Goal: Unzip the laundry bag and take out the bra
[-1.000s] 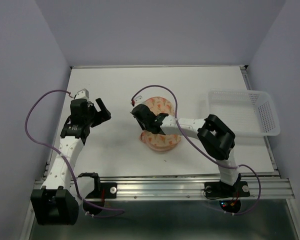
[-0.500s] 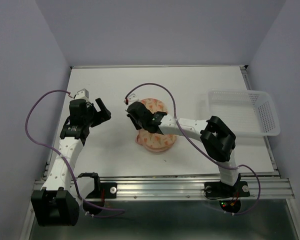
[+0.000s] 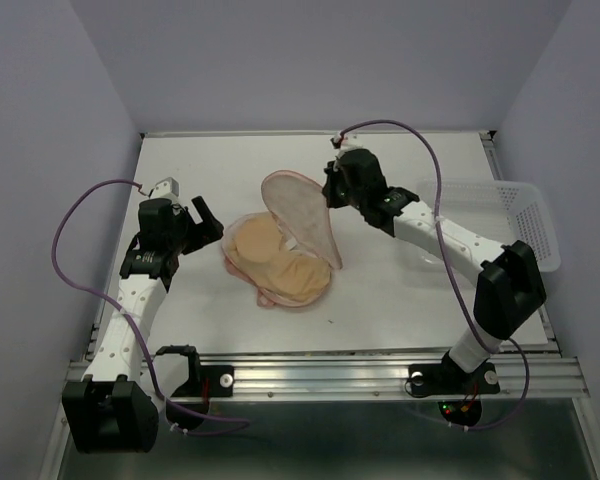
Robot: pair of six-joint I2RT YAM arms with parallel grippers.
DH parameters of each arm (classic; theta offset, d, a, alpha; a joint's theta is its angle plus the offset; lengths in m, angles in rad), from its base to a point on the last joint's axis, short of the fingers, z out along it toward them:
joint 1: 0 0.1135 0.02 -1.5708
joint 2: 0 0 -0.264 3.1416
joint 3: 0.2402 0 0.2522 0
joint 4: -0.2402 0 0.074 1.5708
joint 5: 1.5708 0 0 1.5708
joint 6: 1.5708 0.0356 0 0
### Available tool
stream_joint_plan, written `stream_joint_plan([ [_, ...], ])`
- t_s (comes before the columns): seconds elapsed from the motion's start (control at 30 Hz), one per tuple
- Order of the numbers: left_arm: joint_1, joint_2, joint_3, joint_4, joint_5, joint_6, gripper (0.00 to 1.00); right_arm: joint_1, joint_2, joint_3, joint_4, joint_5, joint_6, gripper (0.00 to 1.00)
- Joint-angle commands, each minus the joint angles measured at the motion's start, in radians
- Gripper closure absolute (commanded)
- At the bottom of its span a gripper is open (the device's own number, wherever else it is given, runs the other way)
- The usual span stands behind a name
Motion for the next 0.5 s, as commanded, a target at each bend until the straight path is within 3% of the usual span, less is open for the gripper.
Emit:
stream_joint_plan([
  [0.0, 0.003, -0.004, -0.012, 0.034, 0.024, 0.021, 0.01, -0.156, 0.002, -0.092, 0.04, -0.179, 0.016, 0.99],
  [0.13, 0.003, 0.002, -0.015, 0.035, 0.028, 0.021, 0.01, -0.253, 0.043, -0.126, 0.051, -0.261, -0.022, 0.97],
  [0.2, 0.003, 0.005, -0.015, 0.035, 0.031, 0.021, 0.01, -0.302, 0.062, -0.134, 0.053, -0.257, -0.024, 0.89],
  [0.23, 0.003, 0.005, -0.015, 0.037, 0.033, 0.021, 0.01, -0.314, 0.073, -0.134, 0.051, -0.25, -0.026, 0.8],
  [0.27, 0.003, 0.006, -0.015, 0.037, 0.034, 0.021, 0.01, -0.326, 0.074, -0.134, 0.049, -0.243, -0.03, 0.65],
  [0.33, 0.003, 0.008, -0.016, 0.038, 0.036, 0.019, 0.01, -0.336, 0.051, -0.126, 0.034, -0.2, -0.046, 0.51],
  [0.37, 0.003, 0.011, -0.016, 0.038, 0.037, 0.021, 0.01, -0.336, 0.034, -0.121, 0.028, -0.195, -0.05, 0.38],
  [0.43, 0.003, 0.013, -0.018, 0.04, 0.041, 0.021, 0.01, -0.336, -0.021, -0.108, 0.01, -0.163, -0.052, 0.2],
  [0.47, 0.003, 0.014, -0.018, 0.04, 0.044, 0.021, 0.01, -0.336, -0.044, -0.106, 0.005, -0.166, -0.047, 0.15],
])
